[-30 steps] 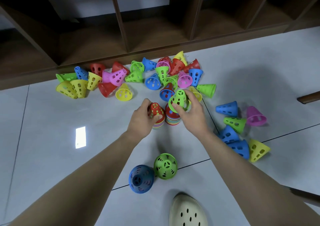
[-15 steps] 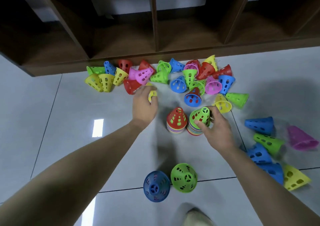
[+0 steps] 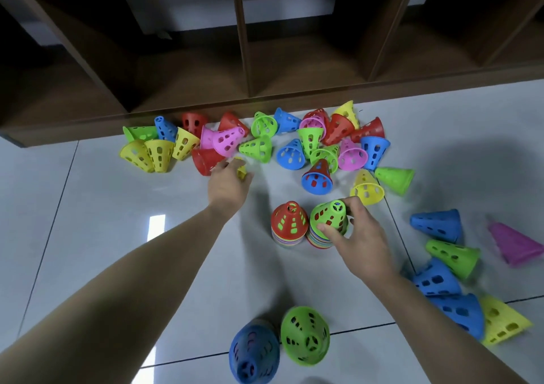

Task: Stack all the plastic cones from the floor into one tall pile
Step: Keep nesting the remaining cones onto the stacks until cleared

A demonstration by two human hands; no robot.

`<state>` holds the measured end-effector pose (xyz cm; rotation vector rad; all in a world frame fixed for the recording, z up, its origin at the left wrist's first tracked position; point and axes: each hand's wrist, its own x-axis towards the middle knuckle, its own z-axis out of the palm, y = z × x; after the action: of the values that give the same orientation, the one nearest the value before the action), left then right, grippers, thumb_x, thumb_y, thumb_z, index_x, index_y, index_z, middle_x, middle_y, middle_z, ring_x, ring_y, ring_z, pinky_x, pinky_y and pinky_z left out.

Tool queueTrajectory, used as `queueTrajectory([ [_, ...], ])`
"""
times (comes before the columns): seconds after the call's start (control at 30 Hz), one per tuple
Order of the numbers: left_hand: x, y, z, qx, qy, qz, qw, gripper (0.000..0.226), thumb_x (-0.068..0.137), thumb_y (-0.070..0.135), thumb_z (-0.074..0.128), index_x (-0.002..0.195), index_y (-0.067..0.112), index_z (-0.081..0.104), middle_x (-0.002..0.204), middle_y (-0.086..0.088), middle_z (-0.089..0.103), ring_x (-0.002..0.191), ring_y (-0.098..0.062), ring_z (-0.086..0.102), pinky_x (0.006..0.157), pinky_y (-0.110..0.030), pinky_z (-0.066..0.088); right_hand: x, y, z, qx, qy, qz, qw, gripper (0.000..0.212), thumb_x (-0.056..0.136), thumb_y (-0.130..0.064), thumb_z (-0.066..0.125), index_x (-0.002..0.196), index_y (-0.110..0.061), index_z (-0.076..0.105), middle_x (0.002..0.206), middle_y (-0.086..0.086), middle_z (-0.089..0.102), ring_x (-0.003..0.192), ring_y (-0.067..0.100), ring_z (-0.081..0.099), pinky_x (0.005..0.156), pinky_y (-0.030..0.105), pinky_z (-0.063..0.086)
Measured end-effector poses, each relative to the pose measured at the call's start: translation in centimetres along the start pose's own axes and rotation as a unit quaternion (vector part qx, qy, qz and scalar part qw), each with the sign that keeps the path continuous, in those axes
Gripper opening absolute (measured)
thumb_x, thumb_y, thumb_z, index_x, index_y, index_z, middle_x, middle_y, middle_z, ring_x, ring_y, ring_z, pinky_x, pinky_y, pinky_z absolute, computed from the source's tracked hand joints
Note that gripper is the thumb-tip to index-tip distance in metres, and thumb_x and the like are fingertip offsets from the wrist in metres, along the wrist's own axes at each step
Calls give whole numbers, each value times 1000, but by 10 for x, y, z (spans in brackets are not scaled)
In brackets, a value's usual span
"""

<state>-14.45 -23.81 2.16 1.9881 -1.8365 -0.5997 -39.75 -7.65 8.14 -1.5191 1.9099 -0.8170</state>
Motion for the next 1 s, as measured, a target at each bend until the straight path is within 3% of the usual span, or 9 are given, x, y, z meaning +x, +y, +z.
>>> queueTrajectory([
  [0.13, -14, 10, -4, -54, -29, -71, 996, 68, 79, 31, 71, 138, 15, 42, 129, -14, 55, 113, -36, 55, 93, -43, 50, -2, -1, 0, -5, 4, 1, 1000, 42, 80, -41, 80, 104, -31, 47, 100, -12, 61, 92, 11, 56, 79, 38, 50],
  [0.2, -20, 11, -9, 21, -48, -125, 991, 80, 78, 43, 65, 142, 9, 32, 126, -15, 58, 115, -38, 53, 96, -44, 47, -1, -1, 0, -3, 5, 2, 1000, 42, 80, -41, 79, 105, -32, 47, 101, -12, 61, 93, 12, 57, 80, 39, 50],
  [0.3, -33, 9, -23, 108, -78, -161, 978, 72, 79, 60, 56, 130, 11, 47, 118, -11, 63, 116, -34, 51, 99, -41, 44, -2, -2, 2, -1, 11, 5, 1000, 42, 80, -40, 80, 104, -33, 46, 101, -11, 61, 94, 13, 57, 81, 40, 51],
  [0.37, -45, 9, -32, -13, -70, -166, 984, 63, 70, 61, 59, 117, 19, 58, 107, -4, 68, 108, -31, 58, 95, -40, 50, -2, -2, 3, -2, 17, 6, 1000, 42, 80, -40, 80, 102, -34, 45, 100, -11, 60, 94, 14, 57, 81, 41, 51],
  [0.47, -70, 19, -46, -265, 38, -138, 954, 53, 77, 35, 75, 126, 24, 57, 101, 6, 66, 98, -20, 65, 86, -32, 52, -2, -1, 4, -7, 17, -3, 1000, 42, 80, -42, 79, 102, -33, 45, 98, -12, 60, 92, 14, 58, 78, 42, 51],
  [0.6, -110, 53, -72, -398, 66, -83, 911, 54, 82, 12, 78, 128, 21, 52, 108, 4, 65, 92, -7, 65, 78, -19, 52, -1, -1, 3, -47, 10, -21, 999, 43, 82, -44, 76, 107, -26, 46, 98, -8, 59, 93, 20, 57, 71, 35, 43],
  [0.8, -153, 86, -76, -409, -3, 54, 911, 43, 79, 6, 81, 114, 20, 60, 111, 5, 68, 103, -14, 67, 86, -33, 56, -2, 1, 2, -52, -40, -19, 998, 61, 87, -34, 74, 137, -24, 41, 124, 3, 61, 113, 27, 58, 87, 39, 49],
  [0.9, -155, 93, -69, -384, -52, 92, 917, 45, 80, 12, 83, 119, 17, 60, 114, 8, 69, 106, -13, 67, 89, -29, 55, -10, 0, -4, -10, -69, -1, 998, 82, 88, -36, 73, 154, -28, 24, 152, 0, 44, 137, 19, 44, 107, 36, 41],
  [1.0, -149, 93, -54, -308, -85, 122, 940, 40, 81, 17, 81, 116, 19, 60, 105, 9, 68, 96, -6, 64, 85, -21, 51, -23, 6, -13, -14, -30, -27, 999, 73, 91, -33, 71, 151, -18, 33, 152, -2, 43, 139, 15, 40, 108, 26, 33],
])
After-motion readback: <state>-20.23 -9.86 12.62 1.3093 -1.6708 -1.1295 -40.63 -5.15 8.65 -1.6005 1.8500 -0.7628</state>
